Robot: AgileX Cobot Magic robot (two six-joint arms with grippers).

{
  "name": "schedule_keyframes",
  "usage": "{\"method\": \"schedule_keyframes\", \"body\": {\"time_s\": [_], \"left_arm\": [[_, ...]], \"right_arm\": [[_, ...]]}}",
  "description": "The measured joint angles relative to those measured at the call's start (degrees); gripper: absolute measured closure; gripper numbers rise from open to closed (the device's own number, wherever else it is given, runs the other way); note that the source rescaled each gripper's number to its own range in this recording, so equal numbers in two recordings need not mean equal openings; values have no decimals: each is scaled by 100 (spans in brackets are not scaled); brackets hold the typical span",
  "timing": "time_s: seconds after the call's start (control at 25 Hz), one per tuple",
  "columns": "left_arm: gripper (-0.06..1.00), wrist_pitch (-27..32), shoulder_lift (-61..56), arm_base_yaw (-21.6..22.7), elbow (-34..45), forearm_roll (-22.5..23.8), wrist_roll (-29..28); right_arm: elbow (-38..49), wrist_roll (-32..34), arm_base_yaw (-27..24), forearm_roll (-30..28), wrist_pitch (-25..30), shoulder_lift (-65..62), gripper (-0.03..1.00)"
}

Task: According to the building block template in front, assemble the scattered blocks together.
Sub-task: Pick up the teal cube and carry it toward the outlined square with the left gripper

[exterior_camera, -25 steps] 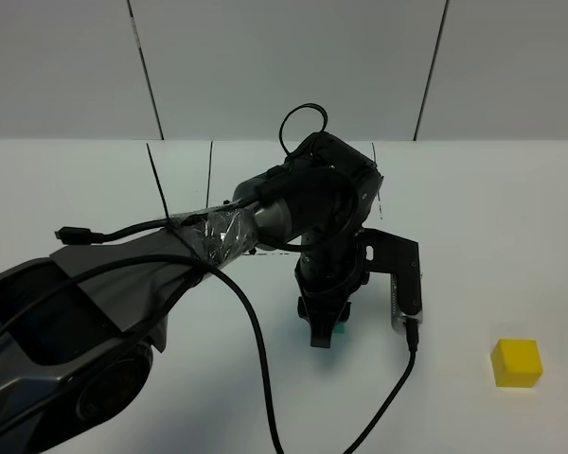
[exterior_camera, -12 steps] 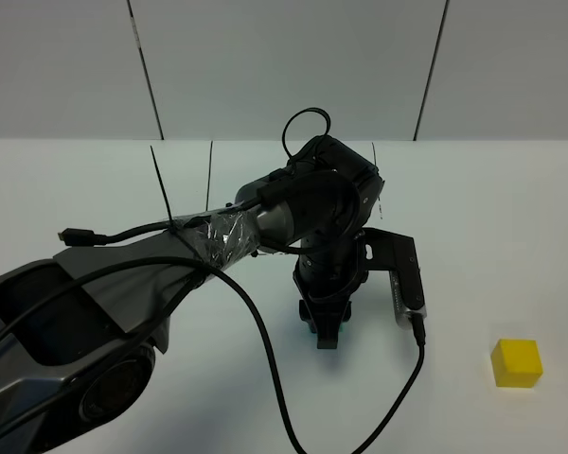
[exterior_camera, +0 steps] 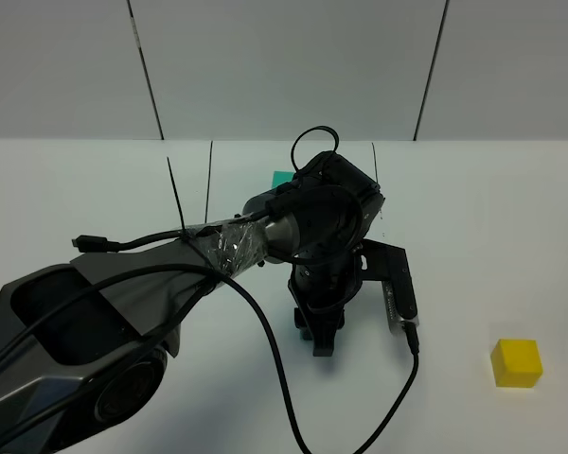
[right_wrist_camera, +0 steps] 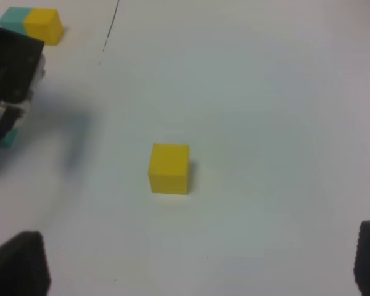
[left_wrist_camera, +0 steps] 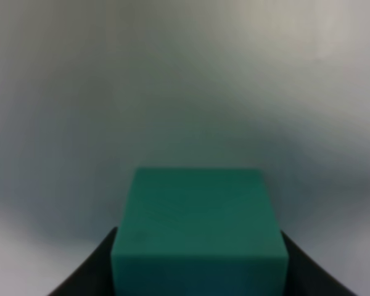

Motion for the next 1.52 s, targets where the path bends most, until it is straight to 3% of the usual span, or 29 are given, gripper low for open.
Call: {"method": "schedule_keyframes", "body": {"time_s": [0.56,0.64,0.72,0.92,1.08,1.16,1.28,1.4,1.52], "left_arm": [[94,0,11,0,-44,0,-5],[91,0,16,0,-62,0,-5],[79,0,6,0,-87,0,-5],[32,0,-172,0,-106,0,-5],[4,0,-398,0,-118,-67,-5],[-3,0,-490,-4,-170,-72,-5],[-6,6,-716,-4,-173,-7,-99],[-6,6,-1003,48,-173,339,-595],[-6,12,-1316,377,-173,492,-1335]], "right_arm": [[0,0,0,0,0,0,-3],[0,0,0,0,0,0,-3],[0,0,0,0,0,0,-3],[0,0,0,0,0,0,-3],[0,0,0,0,0,0,-3],[0,0,0,0,0,0,-3],[0,0,0,0,0,0,-3],[0,0,0,0,0,0,-3],[0,0,0,0,0,0,-3]]}}
